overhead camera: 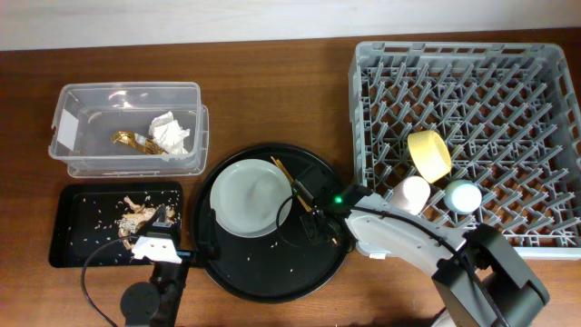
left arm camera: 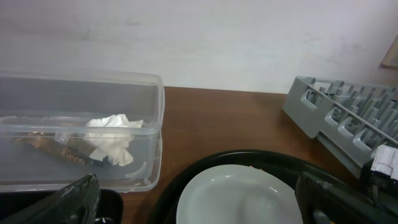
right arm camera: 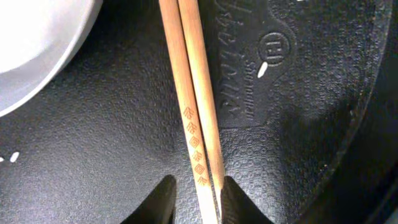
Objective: Sort waste into correct bins and load items into the dishwasher rack
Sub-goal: 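Grasp the wooden chopsticks with right gripper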
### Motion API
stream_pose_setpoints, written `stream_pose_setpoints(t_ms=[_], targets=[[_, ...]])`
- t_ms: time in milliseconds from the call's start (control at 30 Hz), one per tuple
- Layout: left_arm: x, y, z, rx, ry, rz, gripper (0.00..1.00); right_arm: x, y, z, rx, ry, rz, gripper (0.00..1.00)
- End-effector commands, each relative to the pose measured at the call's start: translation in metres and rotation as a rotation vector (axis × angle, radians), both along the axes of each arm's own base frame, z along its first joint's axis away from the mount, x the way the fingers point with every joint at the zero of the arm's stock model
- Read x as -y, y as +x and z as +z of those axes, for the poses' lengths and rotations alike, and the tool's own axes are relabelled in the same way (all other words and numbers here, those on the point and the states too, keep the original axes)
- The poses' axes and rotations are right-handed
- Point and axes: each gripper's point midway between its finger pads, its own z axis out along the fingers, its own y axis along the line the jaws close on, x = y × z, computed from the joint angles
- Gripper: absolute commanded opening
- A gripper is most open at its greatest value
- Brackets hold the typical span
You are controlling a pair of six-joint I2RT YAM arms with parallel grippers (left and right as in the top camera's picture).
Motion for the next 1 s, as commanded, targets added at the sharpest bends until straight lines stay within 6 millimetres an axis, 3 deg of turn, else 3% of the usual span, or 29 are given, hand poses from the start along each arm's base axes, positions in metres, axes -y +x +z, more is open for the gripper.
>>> stream_pose_setpoints(t_ms=[0,300,467,567,633,667,767,867,967], targets=[[0.000,0.000,-0.001,0.004,0.015,-0.007,0.99,0.000,-0.003,-0.002,-0.010,0.002,0.009,0.25],[0.000,0.000,-0.001,0.004,0.015,-0.007,0.99,-0.003,-0.006,-0.005,-0.028,0.015,0.040,0.22],[0.000,0.000,-0.001,0.004,0.015,-0.007,0.99,0.006,-0.007,-0.030,-0.057,-0.059,0.039,0.22],[0.000,0.000,-0.001,0.004,0.015,-0.007,0.99,0.011,-0.004,-0.032,-0.043,-0.087,0.032,0.21],[0.000,0.000,-0.001,0.004,0.015,-0.007,0.99,0.012,-0.005,-0.031,-0.049,-0.090,0.028,0.04],[0.000,0.000,-0.001,0.004,0.015,-0.007,0.99,0.013,-0.006,-0.029,-0.054,-0.092,0.012,0.04],[0.000,0.000,-0.001,0.004,0.015,-0.007,0.99,0.010,0.000,-0.010,-0.022,-0.071,-0.007,0.04],[0.000,0.000,-0.001,0.004,0.015,-0.007,0.99,0.000,0.011,0.030,0.050,-0.010,-0.009,0.04],[0.000,0.000,-0.001,0.004,0.015,-0.007,0.99,0.005,0.026,0.087,0.187,0.020,-0.071,0.04]])
